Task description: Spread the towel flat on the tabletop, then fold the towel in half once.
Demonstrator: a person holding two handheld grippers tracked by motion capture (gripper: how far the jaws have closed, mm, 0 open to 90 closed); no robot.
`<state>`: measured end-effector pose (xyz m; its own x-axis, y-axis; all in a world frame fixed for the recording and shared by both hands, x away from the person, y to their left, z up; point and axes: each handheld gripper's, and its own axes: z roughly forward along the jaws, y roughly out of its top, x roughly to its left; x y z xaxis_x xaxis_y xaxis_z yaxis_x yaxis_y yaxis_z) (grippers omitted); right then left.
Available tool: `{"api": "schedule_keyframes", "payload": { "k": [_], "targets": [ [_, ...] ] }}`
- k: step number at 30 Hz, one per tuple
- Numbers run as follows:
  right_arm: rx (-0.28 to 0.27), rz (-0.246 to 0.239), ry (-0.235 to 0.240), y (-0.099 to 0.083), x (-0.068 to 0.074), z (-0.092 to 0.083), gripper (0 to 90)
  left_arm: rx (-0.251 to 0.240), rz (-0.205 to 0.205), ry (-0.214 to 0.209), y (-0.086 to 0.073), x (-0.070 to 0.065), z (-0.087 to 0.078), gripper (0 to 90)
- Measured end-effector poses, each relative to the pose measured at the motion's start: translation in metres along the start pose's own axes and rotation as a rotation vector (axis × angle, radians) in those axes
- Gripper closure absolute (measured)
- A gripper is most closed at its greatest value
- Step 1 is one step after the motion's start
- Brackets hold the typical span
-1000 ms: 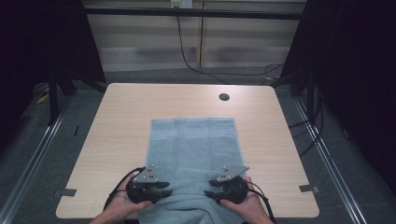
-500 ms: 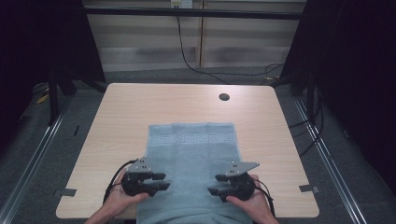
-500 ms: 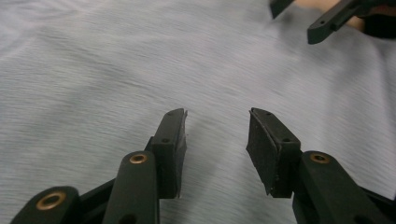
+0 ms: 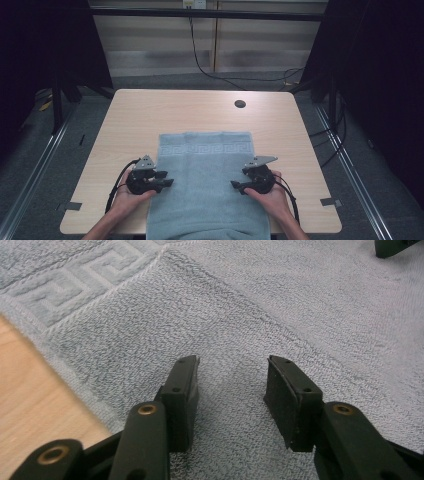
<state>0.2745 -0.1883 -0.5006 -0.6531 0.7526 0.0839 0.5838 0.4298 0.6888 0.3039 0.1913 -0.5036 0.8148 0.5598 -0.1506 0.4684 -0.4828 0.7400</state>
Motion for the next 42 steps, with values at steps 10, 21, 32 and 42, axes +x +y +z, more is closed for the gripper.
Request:
{"api": "schedule_keyframes", "payload": {
  "k": [10, 21, 32, 42],
  "targets": [
    [0.021, 0.005, 0.033, -0.014, 0.013, -0.016, 34.2, 0.008, 0.021, -0.057, -0.009, -0.011, -0.009, 54.7],
    [-0.069, 0.070, 0.022, 0.009, -0.022, -0.027, 34.7, -0.054, -0.061, -0.012, 0.014, 0.017, -0.019, 46.1],
    [-0.110, 0.094, -0.020, 0.046, -0.073, -0.010, 37.5, -0.081, -0.149, 0.069, 0.030, 0.062, -0.021, 47.0],
    [-0.047, 0.142, -0.068, 0.052, -0.111, 0.036, 33.3, -0.047, -0.163, 0.108, 0.042, 0.083, 0.001, 48.3]
  ]
}}
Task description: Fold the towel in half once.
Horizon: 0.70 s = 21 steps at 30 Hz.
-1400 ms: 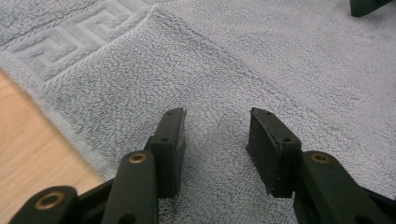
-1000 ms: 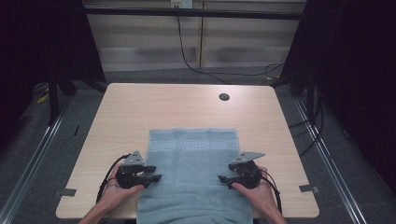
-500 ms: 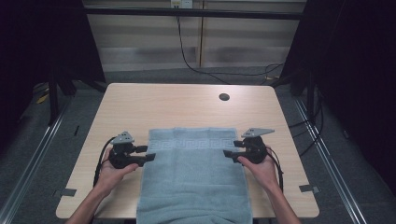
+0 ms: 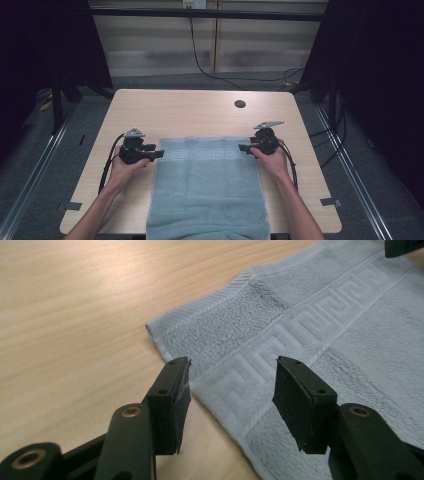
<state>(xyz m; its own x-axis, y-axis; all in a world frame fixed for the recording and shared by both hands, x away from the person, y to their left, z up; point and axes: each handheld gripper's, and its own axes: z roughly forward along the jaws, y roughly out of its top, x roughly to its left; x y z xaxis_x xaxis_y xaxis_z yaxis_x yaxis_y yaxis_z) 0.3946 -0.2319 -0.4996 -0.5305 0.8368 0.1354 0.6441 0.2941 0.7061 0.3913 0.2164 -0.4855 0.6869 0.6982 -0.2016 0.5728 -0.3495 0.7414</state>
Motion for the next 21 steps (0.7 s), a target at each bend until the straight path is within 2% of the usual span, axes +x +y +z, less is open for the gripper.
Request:
{"api": "schedule_keyframes", "payload": {
  "k": [2, 4, 6, 9, 10, 11, 17, 20, 21],
  "targets": [
    [-0.003, 0.000, -0.030, 0.001, -0.003, 0.006, 32.4, 0.000, 0.004, 0.003, 0.007, 0.001, 0.002, 48.1],
    [-0.035, 0.021, -0.031, 0.000, -0.006, 0.009, 30.5, -0.017, 0.002, 0.007, 0.013, 0.004, 0.003, 47.9],
    [-0.025, 0.002, -0.061, -0.001, -0.006, 0.013, 29.4, -0.022, 0.003, 0.015, 0.018, 0.007, 0.006, 47.5],
    [-0.020, -0.004, -0.072, 0.000, -0.005, 0.014, 29.9, -0.037, -0.027, 0.004, 0.021, 0.010, 0.012, 46.8],
    [-0.013, -0.018, -0.082, 0.000, -0.003, 0.014, 30.1, -0.037, -0.023, 0.007, 0.021, 0.011, 0.014, 46.7],
    [-0.007, -0.033, -0.092, 0.000, -0.001, 0.015, 30.9, -0.029, -0.019, 0.014, 0.022, 0.012, 0.017, 46.6],
    [-0.003, -0.034, -0.101, 0.005, -0.002, 0.018, 41.0, -0.011, -0.011, 0.054, 0.018, 0.018, 0.032, 44.8],
    [-0.003, -0.039, -0.098, 0.006, -0.003, 0.019, 42.0, 0.015, -0.001, 0.066, 0.012, 0.017, 0.042, 42.4],
    [-0.007, -0.041, -0.092, 0.006, -0.003, 0.019, 45.4, -0.005, 0.005, 0.063, 0.011, 0.017, 0.044, 40.8]
  ]
}}
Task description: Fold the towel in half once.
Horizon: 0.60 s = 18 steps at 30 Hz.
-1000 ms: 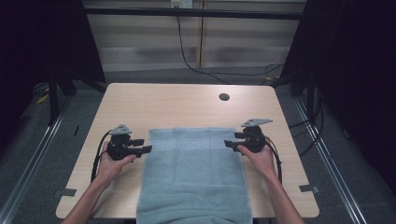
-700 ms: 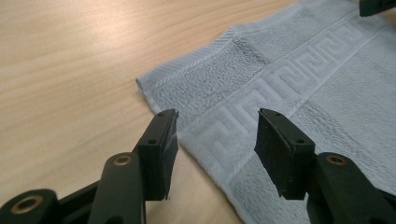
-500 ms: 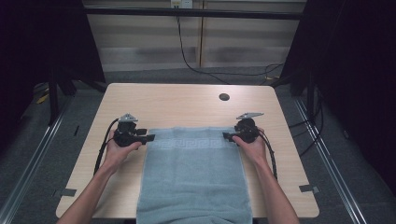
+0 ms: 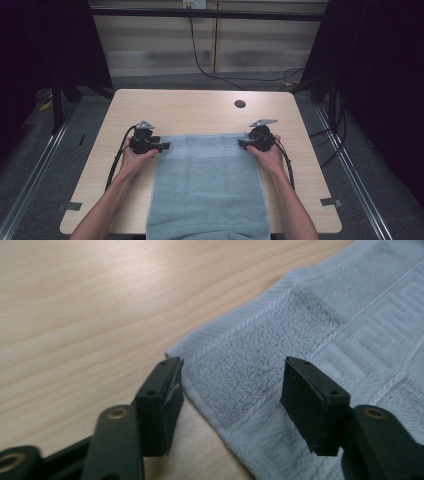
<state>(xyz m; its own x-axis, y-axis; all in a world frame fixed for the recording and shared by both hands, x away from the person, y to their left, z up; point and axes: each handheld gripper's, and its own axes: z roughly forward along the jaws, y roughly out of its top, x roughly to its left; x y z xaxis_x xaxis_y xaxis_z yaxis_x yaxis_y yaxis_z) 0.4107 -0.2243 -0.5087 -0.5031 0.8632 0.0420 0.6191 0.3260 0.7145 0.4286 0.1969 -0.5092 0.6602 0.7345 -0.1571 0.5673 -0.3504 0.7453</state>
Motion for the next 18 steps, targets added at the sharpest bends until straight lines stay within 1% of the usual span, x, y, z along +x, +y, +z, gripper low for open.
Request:
{"api": "schedule_keyframes", "payload": {
  "k": [2, 3, 4, 6, 7, 8, 9, 11, 12, 13, 14, 15, 16, 17, 18],
  "targets": [
    [-0.004, -0.001, 0.003, 0.000, 0.001, 0.000, 47.8, -0.010, -0.009, -0.005, 0.000, -0.001, 0.002, 39.8],
    [-0.006, 0.001, 0.008, 0.000, 0.001, 0.000, 53.7, -0.017, 0.003, 0.002, 0.000, -0.003, 0.003, 38.4],
    [-0.009, -0.002, 0.018, 0.000, 0.002, -0.001, 59.0, -0.012, 0.031, 0.011, -0.001, -0.006, 0.003, 38.4],
    [-0.008, -0.001, 0.026, 0.000, 0.004, -0.001, 66.3, -0.002, 0.079, 0.021, -0.001, -0.012, 0.004, 38.7],
    [-0.008, 0.003, 0.032, 0.000, 0.005, -0.001, 67.9, 0.004, 0.117, 0.038, -0.001, -0.015, 0.004, 42.0],
    [-0.006, 0.008, 0.035, 0.000, 0.006, -0.001, 70.7, 0.003, 0.134, 0.015, -0.001, -0.017, 0.004, 49.7],
    [-0.006, 0.015, 0.045, 0.001, 0.006, -0.001, 74.5, 0.007, 0.136, 0.003, -0.001, -0.018, 0.004, 61.3],
    [-0.007, 0.026, 0.053, 0.000, 0.007, -0.001, 78.4, -0.003, 0.124, -0.015, -0.001, -0.021, 0.005, 80.3],
    [-0.008, 0.035, 0.058, 0.000, 0.007, -0.001, 79.9, -0.005, 0.107, -0.025, -0.001, -0.021, 0.006, 82.8],
    [-0.007, 0.037, 0.060, 0.000, 0.007, -0.002, 80.6, -0.006, 0.078, -0.034, 0.000, -0.019, 0.006, 83.9],
    [-0.011, 0.038, 0.064, 0.000, 0.007, -0.002, 81.6, -0.019, 0.039, -0.053, 0.000, -0.017, 0.006, 84.3],
    [-0.013, 0.039, 0.068, 0.001, 0.006, -0.003, 82.3, -0.029, 0.014, -0.064, 0.001, -0.013, 0.004, 84.5],
    [-0.016, 0.049, 0.072, 0.002, 0.005, -0.005, 82.7, -0.044, -0.008, -0.072, 0.003, -0.009, 0.002, 84.5],
    [-0.030, 0.049, 0.077, 0.004, 0.004, -0.007, 82.8, -0.061, -0.026, -0.075, 0.006, -0.005, -0.002, 84.6],
    [-0.038, 0.057, 0.079, 0.007, 0.002, -0.011, 83.1, -0.079, -0.035, -0.078, 0.012, -0.002, -0.007, 84.6]
  ]
}}
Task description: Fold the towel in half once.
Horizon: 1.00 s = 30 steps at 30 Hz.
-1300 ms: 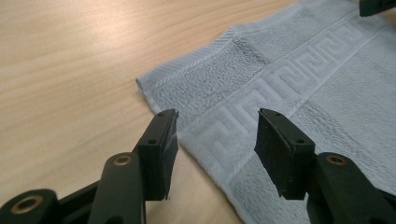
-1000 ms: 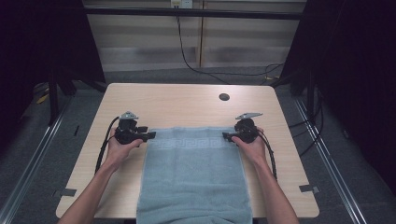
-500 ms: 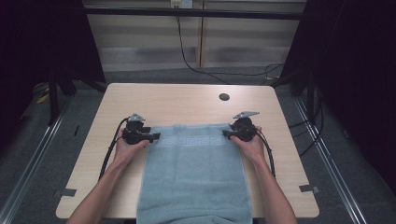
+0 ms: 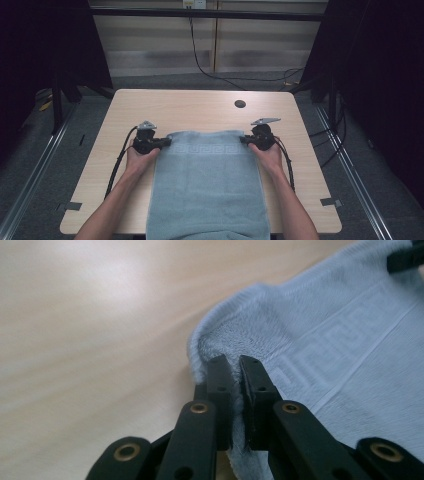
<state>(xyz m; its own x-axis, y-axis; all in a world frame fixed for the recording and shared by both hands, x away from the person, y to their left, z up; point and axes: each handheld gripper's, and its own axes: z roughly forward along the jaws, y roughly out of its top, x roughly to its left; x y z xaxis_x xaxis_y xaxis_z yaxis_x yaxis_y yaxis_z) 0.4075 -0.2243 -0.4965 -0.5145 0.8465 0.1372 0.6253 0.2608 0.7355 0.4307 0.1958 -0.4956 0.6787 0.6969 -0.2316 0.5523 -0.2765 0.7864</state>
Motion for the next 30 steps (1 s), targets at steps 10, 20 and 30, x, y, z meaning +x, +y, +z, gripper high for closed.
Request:
{"api": "schedule_keyframes", "payload": {
  "k": [10, 20, 30],
  "targets": [
    [-0.127, -0.009, -0.007, 0.060, -0.007, -0.031, 83.4, -0.117, 0.017, 0.013, 0.059, 0.004, -0.030, 84.6],
    [-0.228, 0.011, -0.039, 0.108, -0.017, -0.056, 83.8, -0.213, 0.018, 0.003, 0.108, 0.002, -0.047, 84.5],
    [-0.389, -0.033, -0.039, 0.168, -0.006, -0.115, 83.9, -0.332, 0.091, -0.016, 0.158, -0.018, -0.090, 84.4]
  ]
}}
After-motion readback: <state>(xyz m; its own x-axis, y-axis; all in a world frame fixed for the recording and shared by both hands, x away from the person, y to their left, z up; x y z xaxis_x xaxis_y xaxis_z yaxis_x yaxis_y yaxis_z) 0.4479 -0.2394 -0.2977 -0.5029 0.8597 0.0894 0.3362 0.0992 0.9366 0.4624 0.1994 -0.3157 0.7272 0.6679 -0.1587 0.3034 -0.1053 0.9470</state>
